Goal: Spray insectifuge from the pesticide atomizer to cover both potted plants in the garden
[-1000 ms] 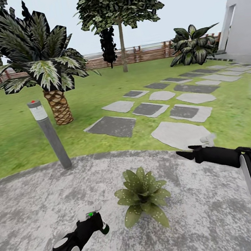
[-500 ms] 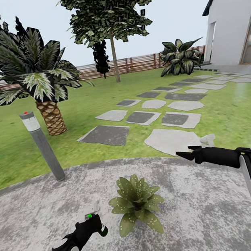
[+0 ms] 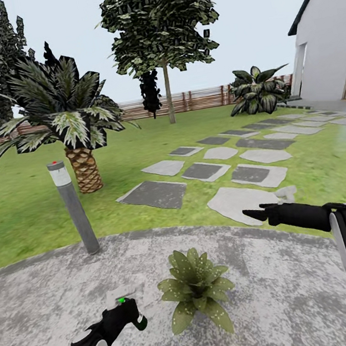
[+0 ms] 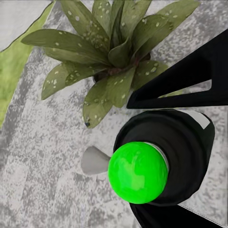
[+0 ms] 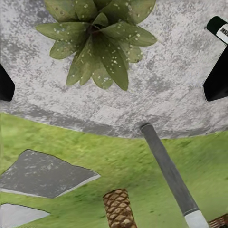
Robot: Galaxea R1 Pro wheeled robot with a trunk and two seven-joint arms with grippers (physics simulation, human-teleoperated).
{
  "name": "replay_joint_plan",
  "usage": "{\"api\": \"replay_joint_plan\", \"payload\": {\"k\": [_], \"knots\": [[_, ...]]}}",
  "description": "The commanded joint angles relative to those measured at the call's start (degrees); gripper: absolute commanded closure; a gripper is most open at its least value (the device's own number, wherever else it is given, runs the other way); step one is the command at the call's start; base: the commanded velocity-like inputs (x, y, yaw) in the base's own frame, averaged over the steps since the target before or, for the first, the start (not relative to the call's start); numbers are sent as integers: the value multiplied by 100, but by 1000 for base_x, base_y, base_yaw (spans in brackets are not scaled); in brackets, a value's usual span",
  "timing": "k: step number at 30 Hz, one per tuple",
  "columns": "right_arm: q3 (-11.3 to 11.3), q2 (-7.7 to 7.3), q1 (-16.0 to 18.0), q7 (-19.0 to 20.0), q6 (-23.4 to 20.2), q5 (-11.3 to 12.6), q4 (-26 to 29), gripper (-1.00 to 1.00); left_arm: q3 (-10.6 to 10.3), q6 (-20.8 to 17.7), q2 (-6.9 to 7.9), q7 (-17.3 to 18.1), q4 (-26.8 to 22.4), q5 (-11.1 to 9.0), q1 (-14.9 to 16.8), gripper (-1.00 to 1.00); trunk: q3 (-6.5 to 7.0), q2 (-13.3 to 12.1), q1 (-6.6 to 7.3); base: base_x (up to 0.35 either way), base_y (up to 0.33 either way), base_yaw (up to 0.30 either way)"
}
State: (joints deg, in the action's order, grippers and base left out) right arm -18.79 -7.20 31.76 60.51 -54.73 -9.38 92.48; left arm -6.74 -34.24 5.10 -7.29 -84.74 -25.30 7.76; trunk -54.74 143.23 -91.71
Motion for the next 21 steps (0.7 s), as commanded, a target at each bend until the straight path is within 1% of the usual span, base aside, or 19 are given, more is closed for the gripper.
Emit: {"api": "replay_joint_plan", "payload": {"k": [1,7,8,9,10,11,12,14,16,18,19,21], "knots": [[-6,12,2,58,-31,-68,7,-100,-13,-18,-10,-62,7,-54,6,100,17,1,4,0,0,284],[-7,23,-1,50,-44,-83,7,-100,-7,-21,-44,-94,120,-38,21,100,125,-232,132,0,0,292],[-2,32,-4,46,-45,-87,7,-100,-10,-21,-51,-144,128,-41,22,100,143,-272,154,0,0,294],[17,53,6,10,-104,-104,0,-100,-13,5,-53,-329,155,-65,-78,100,161,-313,176,0,0,262],[92,85,42,-36,-327,-106,-1,-100,-12,21,-47,-372,158,-122,-171,100,179,-353,197,0,0,262],[159,106,50,-52,-403,-108,-1,-100,-12,25,-45,-384,160,-136,-191,100,197,-393,219,0,0,266],[357,154,60,-132,-507,-114,-1,-100,0,34,-38,-401,165,-162,-223,100,215,-433,241,0,0,277],[809,255,37,-507,-527,-121,0,-100,112,50,-51,-421,174,-191,-266,100,251,-513,285,0,0,286],[1027,293,26,-791,-527,-123,2,-100,181,102,-62,-427,181,-205,-287,100,287,-593,329,0,0,290],[1145,317,15,-986,-527,-120,5,-100,220,164,-100,-435,184,-212,-306,100,323,-674,373,0,0,293],[1200,329,5,-1087,-527,-118,6,-100,243,198,-189,-630,162,-222,-315,100,341,-714,395,0,0,292],[1210,331,1,-1105,-527,-117,6,-100,245,207,-209,-755,148,-230,-317,100,377,-794,439,0,0,292]]}}
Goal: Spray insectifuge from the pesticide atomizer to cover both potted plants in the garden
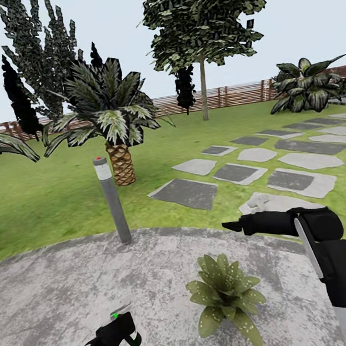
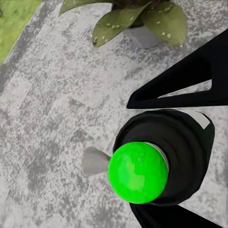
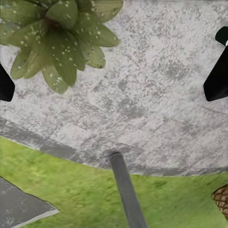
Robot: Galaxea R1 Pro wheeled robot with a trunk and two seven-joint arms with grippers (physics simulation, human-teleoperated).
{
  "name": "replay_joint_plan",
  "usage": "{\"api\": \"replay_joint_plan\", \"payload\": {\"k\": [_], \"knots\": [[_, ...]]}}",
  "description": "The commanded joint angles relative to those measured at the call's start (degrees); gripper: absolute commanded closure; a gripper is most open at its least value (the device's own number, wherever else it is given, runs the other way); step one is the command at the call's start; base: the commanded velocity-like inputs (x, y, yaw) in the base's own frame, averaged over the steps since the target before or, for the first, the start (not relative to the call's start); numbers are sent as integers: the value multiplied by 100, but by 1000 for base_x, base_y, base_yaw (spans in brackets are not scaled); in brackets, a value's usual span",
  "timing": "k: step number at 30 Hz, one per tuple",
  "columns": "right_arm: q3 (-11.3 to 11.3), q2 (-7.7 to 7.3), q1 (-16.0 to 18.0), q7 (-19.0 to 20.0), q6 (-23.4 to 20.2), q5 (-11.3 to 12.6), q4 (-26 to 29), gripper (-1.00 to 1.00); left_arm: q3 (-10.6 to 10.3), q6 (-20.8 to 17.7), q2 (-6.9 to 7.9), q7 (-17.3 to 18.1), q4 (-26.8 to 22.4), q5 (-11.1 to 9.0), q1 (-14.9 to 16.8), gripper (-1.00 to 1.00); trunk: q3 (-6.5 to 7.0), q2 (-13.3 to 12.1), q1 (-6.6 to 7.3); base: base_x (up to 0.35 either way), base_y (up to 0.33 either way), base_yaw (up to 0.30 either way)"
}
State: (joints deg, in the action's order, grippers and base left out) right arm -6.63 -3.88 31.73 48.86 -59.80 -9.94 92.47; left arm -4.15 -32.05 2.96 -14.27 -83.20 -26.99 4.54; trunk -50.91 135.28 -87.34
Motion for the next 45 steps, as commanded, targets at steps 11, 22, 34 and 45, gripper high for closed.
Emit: {"api": "replay_joint_plan", "payload": {"k": [11,22,34,45], "knots": [[62,3,-1,58,68,-53,6,-100,-8,-1,-15,-182,15,-63,3,100,29,-79,46,-81,-59,249],[331,18,-1,30,64,-52,1,-100,111,118,-16,-205,14,-63,-2,100,29,-79,46,-191,-146,170],[533,22,-30,46,506,-60,-1,-100,92,142,64,-14,36,-331,-35,100,29,-79,46,-3,-2,298],[865,-25,-2,343,-20,-21,-45,-100,-364,213,621,2688,842,-295,395,100,29,-79,46,0,0,294]]}}
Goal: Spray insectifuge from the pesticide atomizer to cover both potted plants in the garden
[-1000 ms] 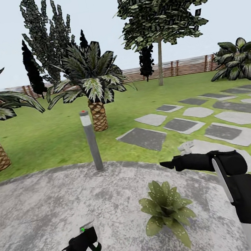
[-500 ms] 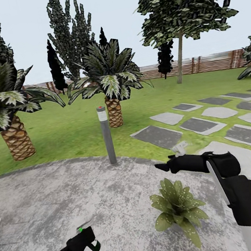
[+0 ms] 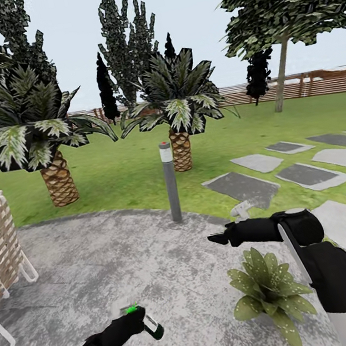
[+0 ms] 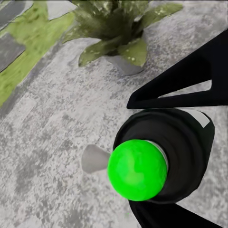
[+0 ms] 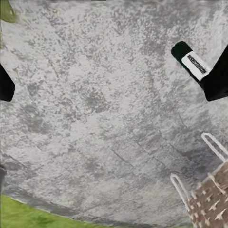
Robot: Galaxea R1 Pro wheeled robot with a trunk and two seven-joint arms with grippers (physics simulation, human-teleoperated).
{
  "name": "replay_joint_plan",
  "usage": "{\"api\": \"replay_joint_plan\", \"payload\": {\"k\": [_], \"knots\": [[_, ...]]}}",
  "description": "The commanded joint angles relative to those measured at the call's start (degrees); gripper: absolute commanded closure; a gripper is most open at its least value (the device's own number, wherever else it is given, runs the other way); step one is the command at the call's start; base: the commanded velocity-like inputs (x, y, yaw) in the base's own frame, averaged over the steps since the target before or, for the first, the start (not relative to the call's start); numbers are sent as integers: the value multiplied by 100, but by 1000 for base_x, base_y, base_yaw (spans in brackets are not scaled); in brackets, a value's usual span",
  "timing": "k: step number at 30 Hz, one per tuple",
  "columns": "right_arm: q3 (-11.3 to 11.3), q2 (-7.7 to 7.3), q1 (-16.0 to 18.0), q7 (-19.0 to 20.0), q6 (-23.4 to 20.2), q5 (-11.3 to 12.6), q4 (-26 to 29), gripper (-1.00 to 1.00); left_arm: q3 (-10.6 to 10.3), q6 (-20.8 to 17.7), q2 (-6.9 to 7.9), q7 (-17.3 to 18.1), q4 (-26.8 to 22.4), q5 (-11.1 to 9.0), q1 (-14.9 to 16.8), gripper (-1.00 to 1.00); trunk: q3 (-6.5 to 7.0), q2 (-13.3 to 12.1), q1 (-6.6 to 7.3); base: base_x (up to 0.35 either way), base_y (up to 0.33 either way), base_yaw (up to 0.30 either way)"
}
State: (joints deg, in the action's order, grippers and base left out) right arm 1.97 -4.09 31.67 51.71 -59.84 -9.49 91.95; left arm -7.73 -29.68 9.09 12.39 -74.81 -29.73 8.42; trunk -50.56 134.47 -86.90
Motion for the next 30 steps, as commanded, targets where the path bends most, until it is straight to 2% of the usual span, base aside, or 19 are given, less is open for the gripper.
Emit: {"api": "replay_joint_plan", "payload": {"k": [1,2,4,5,6,8,10,14,28,30], "knots": [[46,-10,5,318,-16,-63,-4,-100,-39,193,144,663,99,-12,46,100,-6,3,1,0,0,156],[67,-12,5,582,-16,-71,-15,-100,-60,467,244,1225,162,32,85,100,-6,3,1,0,0,100],[79,-27,6,910,-16,-75,-28,-100,-85,814,341,2142,290,296,241,100,-6,3,1,0,0,52],[80,-37,4,995,-16,-64,-31,-100,-91,913,346,2578,429,456,346,100,-6,3,1,0,0,26],[79,-41,1,1026,-16,-58,-32,-100,-92,957,342,2797,512,523,404,100,-6,3,1,0,0,21],[75,-70,-11,1110,-16,-43,-35,-100,-111,1077,274,3595,805,739,620,100,-6,3,1,0,0,10],[62,-13,47,1106,-1,-12,13,-100,-46,1009,341,3514,792,712,551,100,-6,3,1,0,0,0],[56,-13,51,1102,-3,-9,12,-100,2,979,465,3472,797,705,537,100,-6,3,1,0,0,0],[51,-13,54,1099,-4,-7,11,-100,5,978,468,3465,801,702,534,100,-6,3,1,0,0,0],[29,-49,28,1114,-16,7,11,-100,66,1045,494,3478,857,724,556,100,-6,3,1,0,0,0]]}}
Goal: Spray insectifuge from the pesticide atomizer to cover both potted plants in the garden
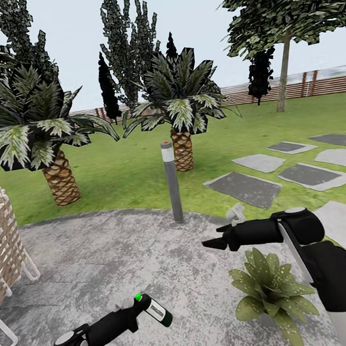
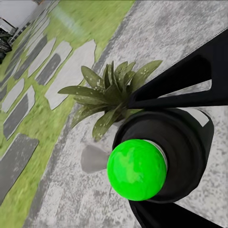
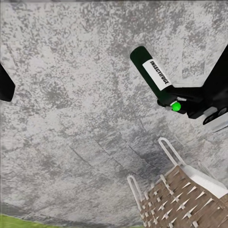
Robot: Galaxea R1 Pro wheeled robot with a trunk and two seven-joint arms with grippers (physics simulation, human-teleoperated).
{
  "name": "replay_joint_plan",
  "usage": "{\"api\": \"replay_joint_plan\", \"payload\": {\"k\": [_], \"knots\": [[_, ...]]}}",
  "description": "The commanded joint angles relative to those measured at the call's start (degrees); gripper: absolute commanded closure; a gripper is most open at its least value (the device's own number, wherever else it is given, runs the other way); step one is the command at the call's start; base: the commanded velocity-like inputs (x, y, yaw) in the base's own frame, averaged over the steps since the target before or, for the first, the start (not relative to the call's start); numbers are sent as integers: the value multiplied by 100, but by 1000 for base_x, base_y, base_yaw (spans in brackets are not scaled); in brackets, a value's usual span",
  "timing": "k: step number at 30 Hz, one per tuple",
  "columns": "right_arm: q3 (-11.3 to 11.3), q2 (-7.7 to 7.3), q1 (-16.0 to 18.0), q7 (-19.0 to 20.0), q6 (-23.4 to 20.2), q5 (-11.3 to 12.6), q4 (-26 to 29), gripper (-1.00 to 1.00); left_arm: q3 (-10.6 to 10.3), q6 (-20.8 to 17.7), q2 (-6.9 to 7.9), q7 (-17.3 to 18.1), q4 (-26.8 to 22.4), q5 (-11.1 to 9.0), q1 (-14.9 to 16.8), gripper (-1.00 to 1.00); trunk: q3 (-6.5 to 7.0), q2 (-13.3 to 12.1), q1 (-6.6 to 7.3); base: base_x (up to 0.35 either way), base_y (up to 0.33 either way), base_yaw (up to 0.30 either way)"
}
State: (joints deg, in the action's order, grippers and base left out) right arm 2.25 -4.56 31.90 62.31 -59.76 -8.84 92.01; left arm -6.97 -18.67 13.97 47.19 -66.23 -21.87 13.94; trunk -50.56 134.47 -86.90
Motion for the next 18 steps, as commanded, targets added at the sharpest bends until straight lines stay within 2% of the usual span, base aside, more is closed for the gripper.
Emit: {"api": "replay_joint_plan", "payload": {"k": [1,12,17,18], "knots": [[-2,-7,0,58,-24,-54,7,-100,11,-22,8,2,6,-58,7,100,-6,3,1,0,0,0],[25,-39,-17,106,-24,-31,10,-100,11,53,-24,51,29,-50,59,100,-6,3,1,0,0,0],[44,-59,-18,420,-24,-53,6,-100,-17,88,-34,72,-3,-54,86,100,-6,3,1,0,0,0],[53,-66,-20,510,-24,-72,4,-100,-47,103,-30,162,-33,-57,102,100,-6,3,1,0,0,0]]}}
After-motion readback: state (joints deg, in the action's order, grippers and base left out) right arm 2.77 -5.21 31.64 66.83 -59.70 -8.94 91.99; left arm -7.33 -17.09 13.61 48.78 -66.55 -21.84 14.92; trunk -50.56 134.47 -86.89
